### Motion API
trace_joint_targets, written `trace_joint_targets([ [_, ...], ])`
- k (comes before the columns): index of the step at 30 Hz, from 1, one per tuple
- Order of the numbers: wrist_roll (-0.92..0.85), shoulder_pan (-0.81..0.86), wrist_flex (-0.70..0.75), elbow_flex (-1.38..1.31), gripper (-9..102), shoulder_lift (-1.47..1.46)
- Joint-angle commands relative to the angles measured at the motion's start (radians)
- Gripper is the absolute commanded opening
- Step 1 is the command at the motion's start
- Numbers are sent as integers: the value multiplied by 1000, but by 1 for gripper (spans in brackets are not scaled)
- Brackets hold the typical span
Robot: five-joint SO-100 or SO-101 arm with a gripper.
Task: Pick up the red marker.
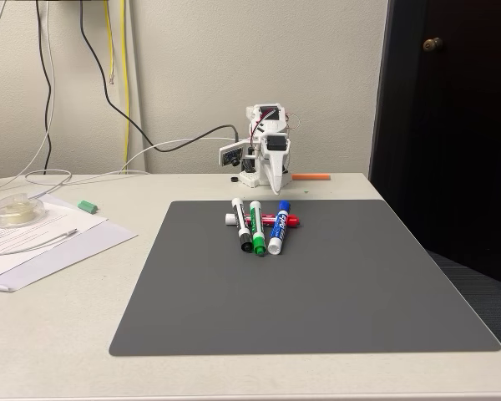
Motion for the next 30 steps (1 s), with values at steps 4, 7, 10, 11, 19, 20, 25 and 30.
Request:
trace_joint_targets([
  [4,-43,72,-81,-43,0,5],
  [7,38,121,-155,-61,0,5],
  [10,3,153,-215,-86,0,-2],
  [11,-2,163,-241,-100,0,-41],
  [19,-118,230,-233,-577,0,-718],
  [20,-140,236,-219,-620,0,-769],
  [25,-236,267,-126,-769,0,-911],
  [30,-322,328,71,-936,0,-989],
])
